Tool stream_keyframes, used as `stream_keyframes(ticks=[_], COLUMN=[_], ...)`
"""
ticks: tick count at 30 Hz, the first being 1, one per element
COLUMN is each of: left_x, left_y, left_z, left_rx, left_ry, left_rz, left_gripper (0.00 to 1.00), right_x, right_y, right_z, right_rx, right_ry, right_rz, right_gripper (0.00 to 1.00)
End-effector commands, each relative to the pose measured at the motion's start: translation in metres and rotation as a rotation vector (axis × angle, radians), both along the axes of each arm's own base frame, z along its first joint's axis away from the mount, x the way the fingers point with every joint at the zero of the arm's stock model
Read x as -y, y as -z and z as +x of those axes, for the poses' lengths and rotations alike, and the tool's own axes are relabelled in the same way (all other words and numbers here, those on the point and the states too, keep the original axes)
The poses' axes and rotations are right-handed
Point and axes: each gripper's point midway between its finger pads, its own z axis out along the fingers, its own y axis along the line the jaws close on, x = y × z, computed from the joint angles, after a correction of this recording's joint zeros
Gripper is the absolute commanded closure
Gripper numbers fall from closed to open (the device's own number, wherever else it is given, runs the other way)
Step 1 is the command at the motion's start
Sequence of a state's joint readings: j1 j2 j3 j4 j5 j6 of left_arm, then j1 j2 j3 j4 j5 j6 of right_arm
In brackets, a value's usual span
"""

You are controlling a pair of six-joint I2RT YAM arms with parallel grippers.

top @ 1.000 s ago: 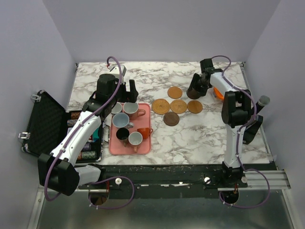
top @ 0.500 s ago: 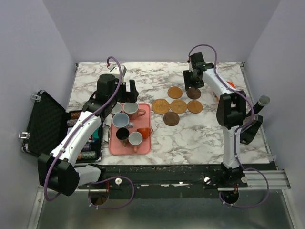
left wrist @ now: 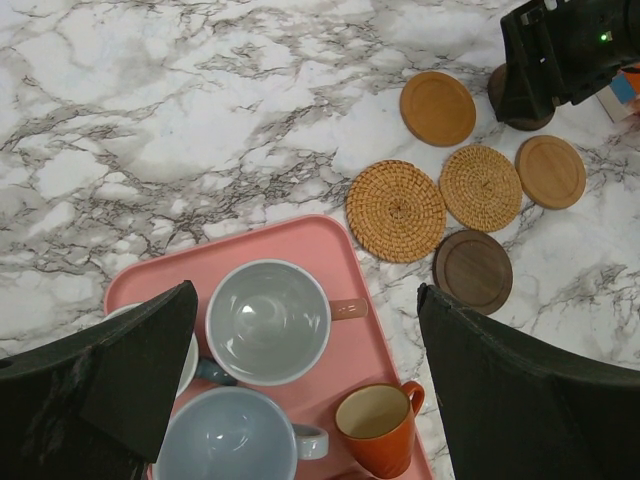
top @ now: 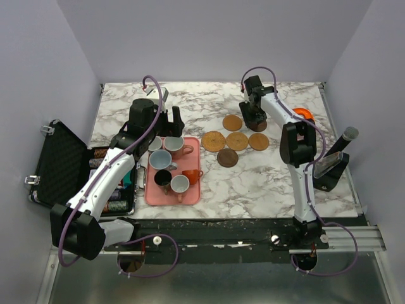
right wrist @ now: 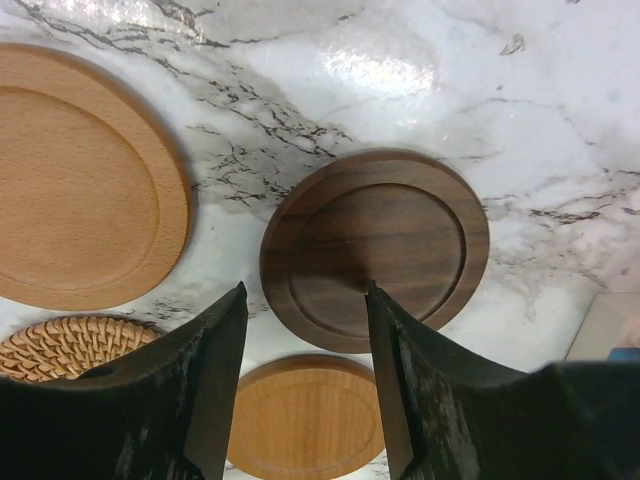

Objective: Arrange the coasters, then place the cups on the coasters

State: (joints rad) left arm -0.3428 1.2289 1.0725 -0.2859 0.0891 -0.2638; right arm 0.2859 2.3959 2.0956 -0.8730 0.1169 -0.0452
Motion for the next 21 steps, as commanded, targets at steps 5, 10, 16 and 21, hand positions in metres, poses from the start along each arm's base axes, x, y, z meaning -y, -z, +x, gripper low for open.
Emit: stream_keyframes(ticks=[5, 10, 16, 21], left_x=[0.005, 0.006, 0.006, 0.006], left_y=[-0.001, -0.001, -0.004, -0.005], left_z=[-0.004, -0.004, -0.005, -0.005], left_rx=[0.0, -0.001, 0.005, 0.008], left_ry=[0.018, 0.02, 0.021, 0.021], left_rz=[-0.017, -0.019, -0.02, -0.021], left_gripper=[0.01, 0.01, 0.01, 0.01], right_x=[0.012, 0.012, 0.013, 0.015], right_y=[0.005, 0.008, 0.013, 0.011], right_z=[-0.014, -0.03, -0.05, -0.061], right_rx=[-0.092, -0.158, -0.22, -0.238], right_ry=[0.004, 0.008, 0.043, 0.089], right_rz=[-0.053, -0.043, -0.031, -0.012], right_gripper=[0.47, 0.52, 0.6, 0.66])
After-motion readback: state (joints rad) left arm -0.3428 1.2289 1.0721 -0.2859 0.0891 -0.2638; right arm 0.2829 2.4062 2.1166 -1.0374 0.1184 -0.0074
